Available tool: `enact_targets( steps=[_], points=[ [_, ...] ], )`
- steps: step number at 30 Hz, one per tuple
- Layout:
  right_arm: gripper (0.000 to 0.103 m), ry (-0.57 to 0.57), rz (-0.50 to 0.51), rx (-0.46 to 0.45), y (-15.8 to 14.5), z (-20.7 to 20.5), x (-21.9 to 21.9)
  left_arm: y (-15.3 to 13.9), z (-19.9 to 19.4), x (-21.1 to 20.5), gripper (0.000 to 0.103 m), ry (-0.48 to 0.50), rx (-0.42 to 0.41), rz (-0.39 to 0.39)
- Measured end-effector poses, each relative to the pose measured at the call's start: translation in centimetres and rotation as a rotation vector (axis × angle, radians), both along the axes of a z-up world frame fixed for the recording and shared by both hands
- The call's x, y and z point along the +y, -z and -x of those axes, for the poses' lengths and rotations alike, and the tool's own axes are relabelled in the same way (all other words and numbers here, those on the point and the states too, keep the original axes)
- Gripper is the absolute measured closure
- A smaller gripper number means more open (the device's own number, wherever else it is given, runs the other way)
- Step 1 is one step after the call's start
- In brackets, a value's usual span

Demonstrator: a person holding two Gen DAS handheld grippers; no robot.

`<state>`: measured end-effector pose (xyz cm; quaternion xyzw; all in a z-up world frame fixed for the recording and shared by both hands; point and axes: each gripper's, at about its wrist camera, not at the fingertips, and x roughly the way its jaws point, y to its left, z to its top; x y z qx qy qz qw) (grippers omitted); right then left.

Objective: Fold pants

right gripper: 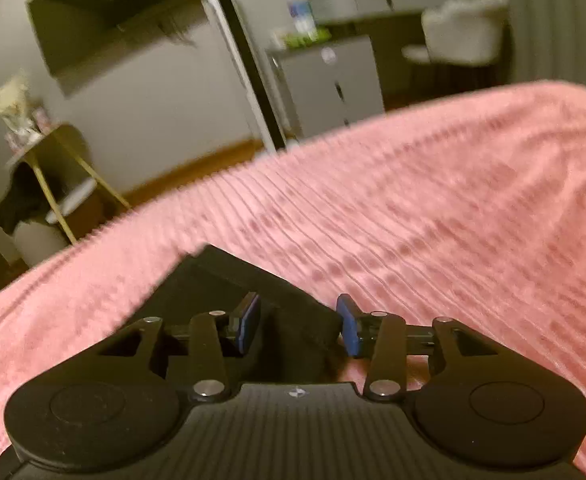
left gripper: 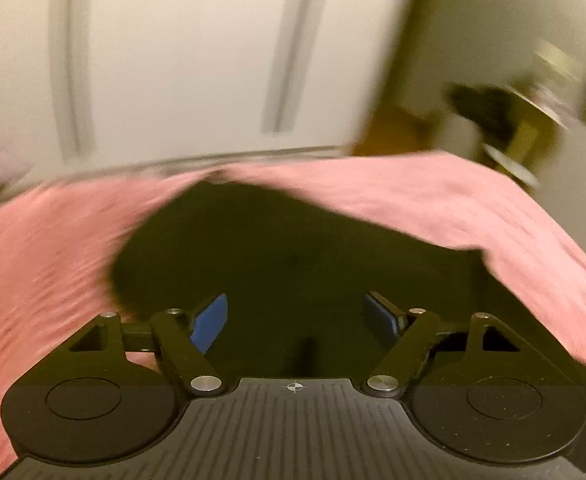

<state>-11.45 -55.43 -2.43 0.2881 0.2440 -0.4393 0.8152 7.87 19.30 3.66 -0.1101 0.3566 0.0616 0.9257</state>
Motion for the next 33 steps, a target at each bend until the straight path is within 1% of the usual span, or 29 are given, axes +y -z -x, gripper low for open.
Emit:
enact_targets(
  steps=[2,3,5,7,9,10,11,12,13,15,17,18,19,20,21,22,23,25,26,27,28,29,30,32,33],
  points=[
    [0.058,-0.033,0.102,0.034,-0.8,-0.9,2.2,0.5,-2.5,-4.1,0.020,0.111,-0.006,-0.030],
    [0.053,-0.069,0.141,0.042,-1.3,-1.5,3.3,1.0,-3.9,-6.4,0.019,0.168,0.000,-0.031],
    [0.041,-0.170,0.197,0.054,-2.0,-3.3,4.9,1.8,-6.1,-10.4,0.019,0.264,0.026,-0.023],
    [0.040,-0.294,0.253,0.095,-2.3,-5.5,6.6,2.7,-8.0,-14.0,0.014,0.365,0.044,-0.001],
    [0.036,-0.395,0.327,0.147,-2.5,-7.3,8.2,3.9,-9.4,-17.0,0.013,0.414,0.062,-0.016],
    [0.035,-0.444,0.344,0.162,-2.5,-7.8,8.8,4.3,-10.0,-18.1,0.013,0.441,0.061,-0.037],
    [0.033,-0.524,0.332,0.173,-2.3,-8.6,9.2,4.7,-10.5,-19.1,0.013,0.468,0.060,-0.064],
    [0.033,-0.599,0.308,0.186,-1.9,-9.7,9.4,5.3,-11.0,-19.8,0.014,0.486,0.072,-0.091],
    [0.033,-0.669,0.301,0.217,-1.2,-10.5,9.9,5.9,-11.5,-20.4,0.023,0.500,0.091,-0.113],
    [0.033,-0.753,0.326,0.297,0.2,-11.8,10.8,6.9,-12.4,-21.3,0.032,0.520,0.121,-0.156],
    [0.035,-0.775,0.330,0.368,2.2,-13.4,10.3,7.8,-12.6,-21.4,0.037,0.517,0.109,-0.206],
    [0.039,-0.781,0.322,0.375,3.0,-13.8,10.0,8.0,-12.8,-21.6,0.043,0.513,0.094,-0.222],
    [0.048,-0.784,0.319,0.351,3.2,-13.8,9.7,8.1,-13.0,-21.7,0.061,0.501,0.074,-0.245],
    [0.064,-0.788,0.318,0.333,3.3,-14.4,9.6,8.2,-13.2,-21.9,0.072,0.477,0.060,-0.279],
    [0.075,-0.793,0.320,0.320,3.2,-14.8,9.7,8.3,-13.6,-22.1,0.088,0.459,0.059,-0.295],
    [0.098,-0.794,0.320,0.326,3.1,-15.6,10.1,8.6,-14.2,-22.0,0.091,0.441,0.063,-0.292],
    [0.103,-0.797,0.328,0.345,3.3,-16.6,10.4,8.7,-14.7,-21.7,0.091,0.424,0.075,-0.265],
    [0.103,-0.784,0.344,0.381,3.5,-17.7,10.8,7.7,-14.5,-21.0,0.091,0.404,0.068,-0.204],
    [0.103,-0.769,0.320,0.370,3.4,-18.0,10.4,7.2,-14.3,-20.8,0.084,0.424,0.050,-0.178],
    [0.102,-0.746,0.270,0.328,3.0,-17.8,9.9,6.6,-13.9,-20.7,0.065,0.467,0.028,-0.151],
    [0.102,-0.731,0.197,0.250,2.1,-16.9,9.2,6.1,-13.5,-20.6,0.039,0.517,0.015,-0.141],
    [0.098,-0.725,0.165,0.202,1.8,-16.0,9.0,5.6,-13.2,-20.6,0.032,0.562,-0.005,-0.155],
    [0.095,-0.720,0.157,0.183,1.4,-15.1,8.9,5.1,-12.7,-20.7,0.028,0.597,-0.038,-0.204],
    [0.082,-0.728,0.191,0.210,1.2,-13.7,9.5,4.5,-12.0,-21.0,0.029,0.671,-0.089,-0.331],
    [0.078,-0.732,0.197,0.216,1.1,-12.8,9.8,4.5,-11.9,-20.8,0.029,0.716,-0.091,-0.356]
  ],
)
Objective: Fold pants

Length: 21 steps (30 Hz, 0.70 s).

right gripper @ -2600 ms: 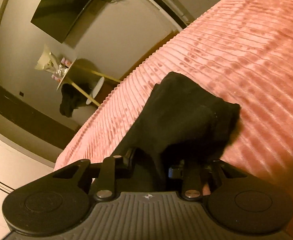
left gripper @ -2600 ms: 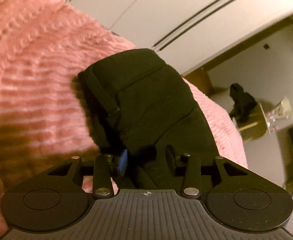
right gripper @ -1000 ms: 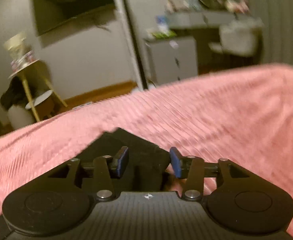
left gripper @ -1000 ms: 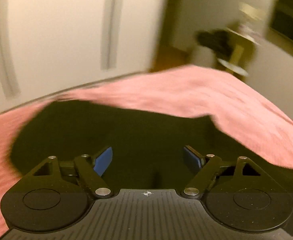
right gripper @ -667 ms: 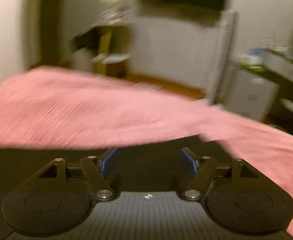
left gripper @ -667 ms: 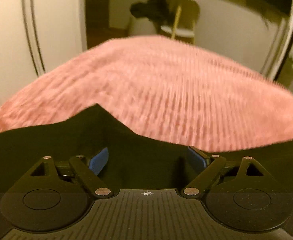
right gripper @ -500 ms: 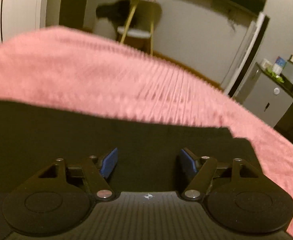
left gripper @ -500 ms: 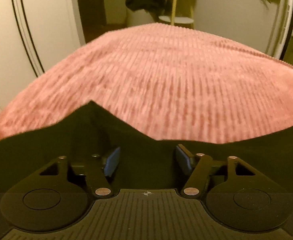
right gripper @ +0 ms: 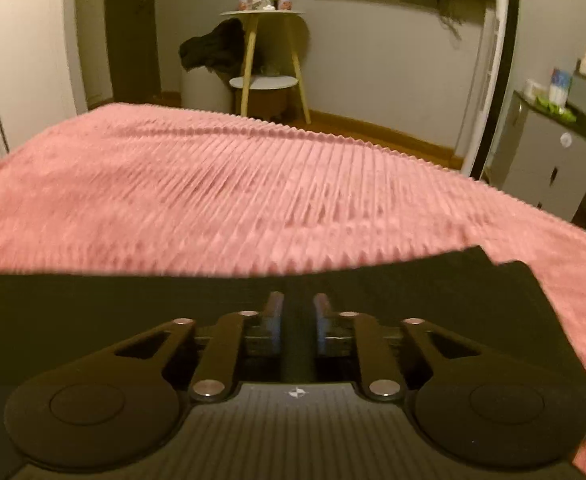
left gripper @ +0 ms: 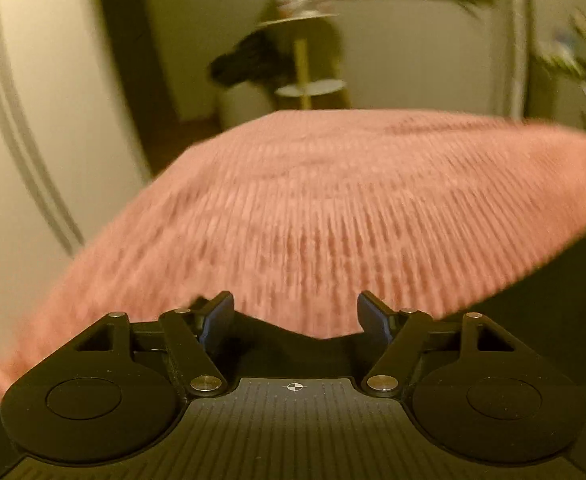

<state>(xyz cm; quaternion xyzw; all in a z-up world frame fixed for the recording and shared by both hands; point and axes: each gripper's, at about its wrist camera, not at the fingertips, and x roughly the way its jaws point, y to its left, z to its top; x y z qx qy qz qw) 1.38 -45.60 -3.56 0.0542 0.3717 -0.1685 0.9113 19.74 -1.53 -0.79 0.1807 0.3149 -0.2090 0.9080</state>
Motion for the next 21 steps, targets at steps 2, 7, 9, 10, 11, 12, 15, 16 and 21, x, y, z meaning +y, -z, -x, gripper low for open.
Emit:
enact_targets(
  steps=[2,7,9,10,11,12,15,16,21],
  points=[
    [0.070,0.007,-0.010,-0.005,0.0,1.6,0.4,0.1,0.0,0.6,0.027,0.038,0.056,0.018],
    [0.060,0.126,-0.123,-0.041,0.9,4.6,0.0,1.8,-0.7,0.9,0.011,-0.012,0.136,-0.010],
    [0.060,0.165,-0.153,-0.070,1.1,5.5,0.0,3.0,-1.7,1.7,0.015,-0.111,0.231,0.045],
    [0.059,0.176,-0.162,-0.083,1.0,5.9,0.1,3.2,-2.1,2.2,0.018,-0.154,0.254,0.085],
    [0.059,0.192,-0.176,-0.096,1.0,6.2,0.1,3.3,-2.3,2.5,0.020,-0.182,0.255,0.115],
    [0.059,0.207,-0.190,-0.108,1.0,6.6,0.0,3.3,-2.6,2.6,0.025,-0.203,0.251,0.125],
    [0.059,0.233,-0.221,-0.126,0.9,6.9,-0.4,3.3,-3.7,2.5,0.072,-0.279,0.238,0.098],
    [0.059,0.238,-0.226,-0.129,0.8,6.9,-0.5,3.4,-4.2,2.7,0.079,-0.303,0.248,0.095],
    [0.060,0.300,-0.188,-0.154,-0.1,7.1,-2.1,2.1,-4.2,3.8,0.098,-0.359,0.225,0.166]
  ],
)
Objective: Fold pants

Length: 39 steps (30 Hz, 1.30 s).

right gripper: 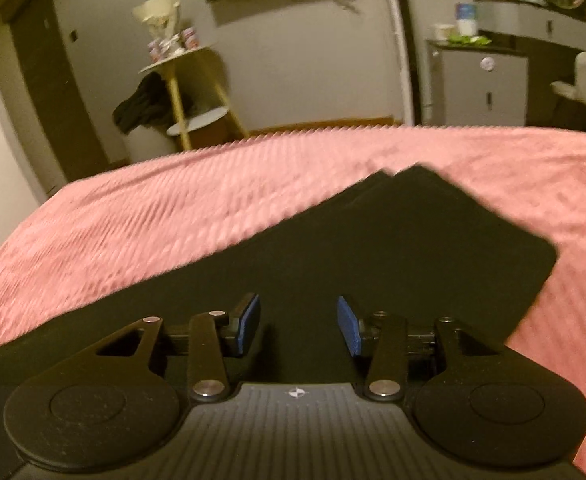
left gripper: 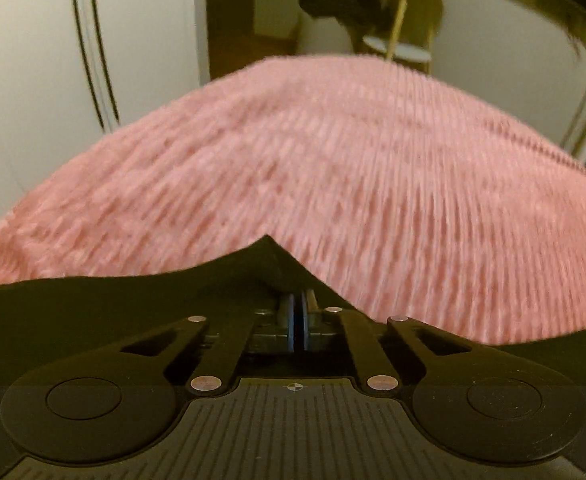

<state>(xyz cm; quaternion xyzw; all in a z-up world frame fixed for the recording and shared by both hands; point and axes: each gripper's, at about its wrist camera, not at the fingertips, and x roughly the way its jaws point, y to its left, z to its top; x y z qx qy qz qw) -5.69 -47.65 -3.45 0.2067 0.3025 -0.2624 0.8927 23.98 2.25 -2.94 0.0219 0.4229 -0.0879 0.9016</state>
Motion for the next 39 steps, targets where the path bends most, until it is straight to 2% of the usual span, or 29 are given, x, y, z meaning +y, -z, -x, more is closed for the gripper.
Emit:
enact_targets(
  steps=[3,6,9,10,11,12,14,15,16,17,19,20,22,23,26,27,29,31,32,33,34,37,39],
  points=[
    [0.060,0.036,0.053,0.006,-0.9,0.0,-2.0,-0.6,0.6,-0.1,0.098,-0.004,-0.039,0.004],
    [0.060,0.077,0.091,0.022,-1.5,-0.8,-4.8,-1.5,0.3,0.7,0.102,-0.051,-0.055,0.060],
    [0.057,0.106,0.118,0.039,-1.9,-2.1,-7.6,-3.3,0.4,1.3,0.102,-0.140,-0.187,0.000],
    [0.050,0.106,0.108,0.047,-1.7,-2.5,-8.4,-4.0,0.1,1.9,0.102,-0.138,-0.187,0.022],
    [0.044,0.109,0.097,0.061,-1.5,-2.9,-9.4,-4.4,-0.1,2.0,0.102,-0.095,-0.175,0.033],
    [0.040,0.108,0.087,0.077,-1.3,-3.4,-10.1,-4.8,-0.1,1.6,0.101,0.007,-0.160,0.036],
    [0.037,0.095,0.071,0.100,-0.7,-4.0,-11.2,-5.1,1.1,-0.3,0.092,0.201,-0.166,-0.002],
    [0.037,0.081,0.055,0.099,-0.4,-4.2,-11.6,-4.9,1.7,-1.5,0.071,0.297,-0.163,-0.031],
    [0.037,0.061,0.024,0.097,-0.1,-4.3,-12.0,-4.5,2.0,-2.6,0.047,0.378,-0.147,-0.045],
    [0.037,0.051,0.005,0.102,0.1,-4.6,-12.1,-3.9,2.2,-3.8,0.041,0.465,-0.127,-0.053],
    [0.041,0.016,-0.003,0.117,0.4,-4.9,-12.2,-2.7,2.4,-5.7,0.043,0.580,-0.099,-0.061],
    [0.057,-0.004,-0.003,0.117,0.5,-4.9,-12.1,-2.0,2.3,-6.6,0.043,0.622,-0.086,-0.063],
    [0.080,-0.049,-0.002,0.124,0.4,-4.9,-11.9,-1.0,2.1,-7.8,0.050,0.682,-0.028,-0.044],
    [0.089,-0.069,0.000,0.128,0.4,-4.7,-11.8,-0.6,2.0,-8.3,0.051,0.710,0.001,-0.036],
    [0.091,-0.118,-0.007,0.119,0.2,-4.6,-11.7,0.6,3.0,-9.5,0.051,0.803,0.034,-0.096],
    [0.088,-0.125,-0.002,0.120,0.2,-4.7,-11.7,0.9,3.5,-9.5,0.050,0.823,0.036,-0.121],
    [0.074,-0.126,-0.030,0.114,0.3,-4.9,-12.1,0.9,3.4,-9.6,0.047,0.839,0.044,-0.122],
    [0.073,-0.131,-0.055,0.115,0.6,-5.2,-12.4,0.9,3.0,-9.6,0.049,0.828,0.071,-0.100],
    [0.081,-0.131,-0.041,0.127,0.8,-5.4,-12.3,1.0,3.0,-9.8,0.054,0.825,0.070,-0.099],
    [0.090,-0.127,-0.013,0.137,0.8,-5.5,-12.0,1.0,3.2,-9.9,0.082,0.830,0.058,-0.103],
    [0.094,-0.136,0.003,0.137,0.7,-5.6,-11.8,1.1,3.8,-10.1,0.097,0.838,0.031,-0.119],
    [0.095,-0.138,0.041,0.100,-0.2,-5.2,-11.2,1.1,5.0,-10.2,0.100,0.832,-0.043,-0.158],
    [0.095,-0.139,0.062,0.051,-1.5,-5.0,-11.0,0.4,5.1,-9.8,0.100,0.801,-0.076,-0.131]
  ],
)
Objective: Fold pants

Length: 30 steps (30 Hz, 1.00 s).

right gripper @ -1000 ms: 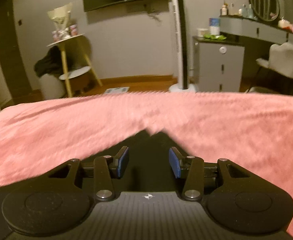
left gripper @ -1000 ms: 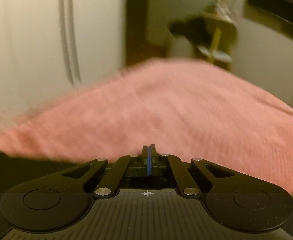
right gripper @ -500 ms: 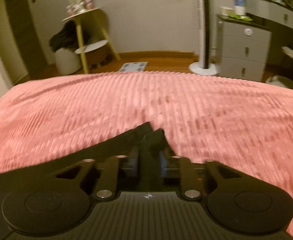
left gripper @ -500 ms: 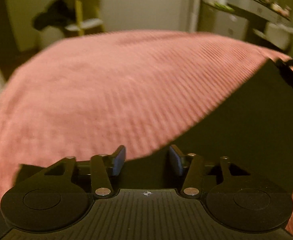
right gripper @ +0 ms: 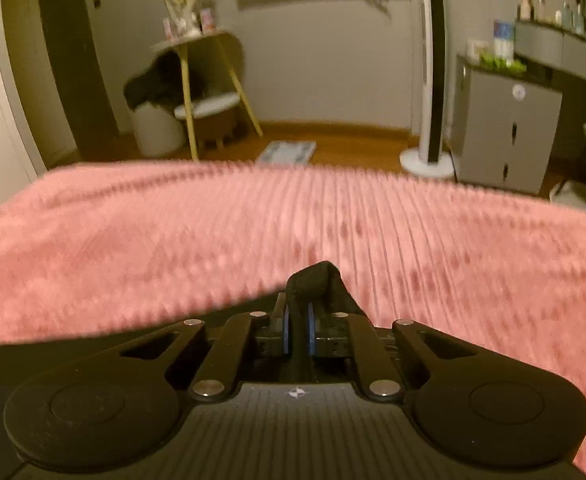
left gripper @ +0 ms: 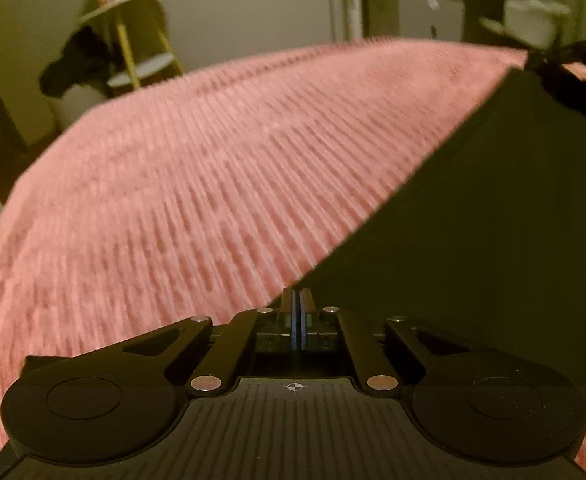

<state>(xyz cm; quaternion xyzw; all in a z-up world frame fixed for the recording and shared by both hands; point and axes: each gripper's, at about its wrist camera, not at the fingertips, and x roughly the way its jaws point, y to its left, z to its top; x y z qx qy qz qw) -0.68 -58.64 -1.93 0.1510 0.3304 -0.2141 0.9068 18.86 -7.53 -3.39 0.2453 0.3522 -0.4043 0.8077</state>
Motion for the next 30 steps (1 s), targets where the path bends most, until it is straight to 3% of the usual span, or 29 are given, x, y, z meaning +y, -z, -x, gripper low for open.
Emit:
enact_targets(
  steps=[3,6,7,8,9,10,12,15,18,19,20,22,24,25,26,30],
  points=[
    [0.095,0.002,0.012,-0.080,-1.6,-0.2,0.0,-1.7,-0.4,1.2,0.100,-0.065,-0.022,0.091],
    [0.095,0.033,0.005,-0.097,-1.5,-1.2,-0.4,-2.2,-0.7,1.1,0.101,-0.115,-0.062,0.088],
    [0.092,0.045,0.012,-0.056,-0.9,-1.8,-0.4,-1.8,-1.0,0.8,0.101,-0.170,-0.109,0.048],
    [0.076,0.078,0.042,0.002,0.0,-2.5,-0.4,-1.3,-1.2,0.4,0.100,-0.223,-0.165,0.005],
    [0.068,0.126,0.083,0.050,0.8,-2.8,-0.4,-0.9,-1.5,0.4,0.097,-0.266,-0.193,-0.021],
    [0.061,0.167,0.105,0.079,1.2,-2.7,-0.5,-0.7,-1.9,0.6,0.083,-0.311,-0.174,-0.022],
    [0.057,0.227,0.068,0.024,0.7,-0.8,-0.6,-0.9,-1.7,1.2,0.065,-0.329,-0.086,0.040],
    [0.056,0.324,0.018,-0.060,-0.8,3.3,-0.1,-1.6,0.6,1.5,0.045,-0.328,-0.083,0.086],
    [0.061,0.292,-0.045,-0.130,-1.3,7.1,1.8,-1.6,2.7,1.9,0.032,-0.350,-0.022,0.175],
    [0.070,0.262,-0.060,-0.152,-1.2,7.9,2.4,-1.4,3.1,2.0,0.027,-0.365,-0.002,0.201],
    [0.073,0.229,-0.077,-0.179,-0.9,8.5,2.9,-0.9,3.6,2.1,0.024,-0.389,0.017,0.222],
    [0.073,0.185,-0.137,-0.181,0.5,8.8,3.0,0.4,4.0,1.4,0.007,-0.463,0.031,0.207],
    [0.077,0.222,-0.179,-0.118,2.5,8.3,2.0,1.6,4.0,1.1,0.007,-0.547,0.058,0.180],
    [0.099,0.238,-0.168,-0.090,3.4,8.1,1.5,1.8,4.1,1.1,0.008,-0.573,0.064,0.168],
    [0.103,0.273,-0.123,-0.071,3.9,8.0,1.2,1.6,4.4,1.1,0.008,-0.591,0.057,0.162],
    [0.103,0.424,-0.050,-0.056,2.3,8.4,1.1,-1.2,5.8,3.5,0.007,-0.632,-0.016,0.184]
  ],
)
